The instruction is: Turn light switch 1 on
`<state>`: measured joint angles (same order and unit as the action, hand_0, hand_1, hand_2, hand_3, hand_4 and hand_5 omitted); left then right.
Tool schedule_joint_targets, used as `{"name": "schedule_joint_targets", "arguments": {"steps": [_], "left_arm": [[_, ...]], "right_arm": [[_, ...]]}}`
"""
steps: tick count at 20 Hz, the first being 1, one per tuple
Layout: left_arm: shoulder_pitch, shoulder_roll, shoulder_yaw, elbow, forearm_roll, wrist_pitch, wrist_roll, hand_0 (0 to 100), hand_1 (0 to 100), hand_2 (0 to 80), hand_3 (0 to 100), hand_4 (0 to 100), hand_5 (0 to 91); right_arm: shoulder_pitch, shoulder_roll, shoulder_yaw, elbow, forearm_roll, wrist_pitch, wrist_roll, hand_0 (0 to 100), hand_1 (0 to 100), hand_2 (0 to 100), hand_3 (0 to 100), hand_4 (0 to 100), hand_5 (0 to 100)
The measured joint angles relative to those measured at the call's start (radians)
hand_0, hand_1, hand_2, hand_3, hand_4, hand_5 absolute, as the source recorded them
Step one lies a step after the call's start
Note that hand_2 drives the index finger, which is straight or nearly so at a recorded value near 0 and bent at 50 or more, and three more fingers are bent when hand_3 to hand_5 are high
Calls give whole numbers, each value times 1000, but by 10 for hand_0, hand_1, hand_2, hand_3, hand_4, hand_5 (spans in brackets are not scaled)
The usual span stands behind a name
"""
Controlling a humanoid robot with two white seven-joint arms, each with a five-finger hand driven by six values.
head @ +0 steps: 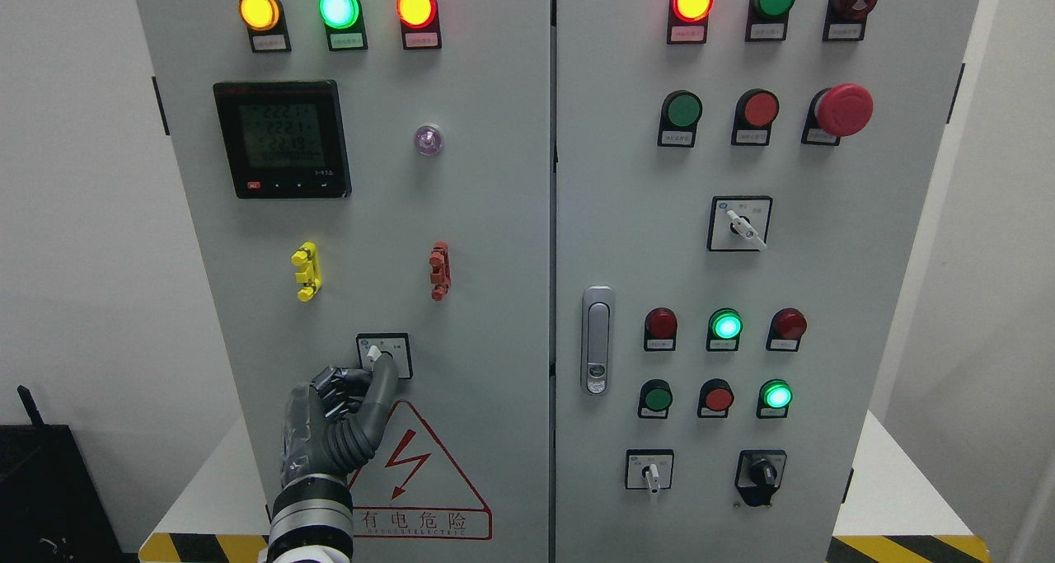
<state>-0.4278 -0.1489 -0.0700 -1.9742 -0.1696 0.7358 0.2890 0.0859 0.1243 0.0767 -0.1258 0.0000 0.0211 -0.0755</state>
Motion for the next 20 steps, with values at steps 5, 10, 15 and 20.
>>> {"name": "schedule_joint_targets", "arguments": {"steps": [5,10,15,20], "left_arm": [[0,0,-1,0,0,0,2,717,498,609,750,797,656],[0,0,-1,0,0,0,10,674,463,611,750,797,656],[1,0,-1,0,0,0,10,598,474,616,759,797,658],[1,0,0,0,0,0,11,500,478,617,765,798,660]], "right_arm": [[0,0,0,0,0,0,0,0,0,0,0,0,0],[0,0,0,0,0,0,0,0,0,0,0,0,0],[0,0,0,0,0,0,0,0,0,0,0,0,0],[0,0,0,0,0,-1,0,0,0,0,0,0,0]]}}
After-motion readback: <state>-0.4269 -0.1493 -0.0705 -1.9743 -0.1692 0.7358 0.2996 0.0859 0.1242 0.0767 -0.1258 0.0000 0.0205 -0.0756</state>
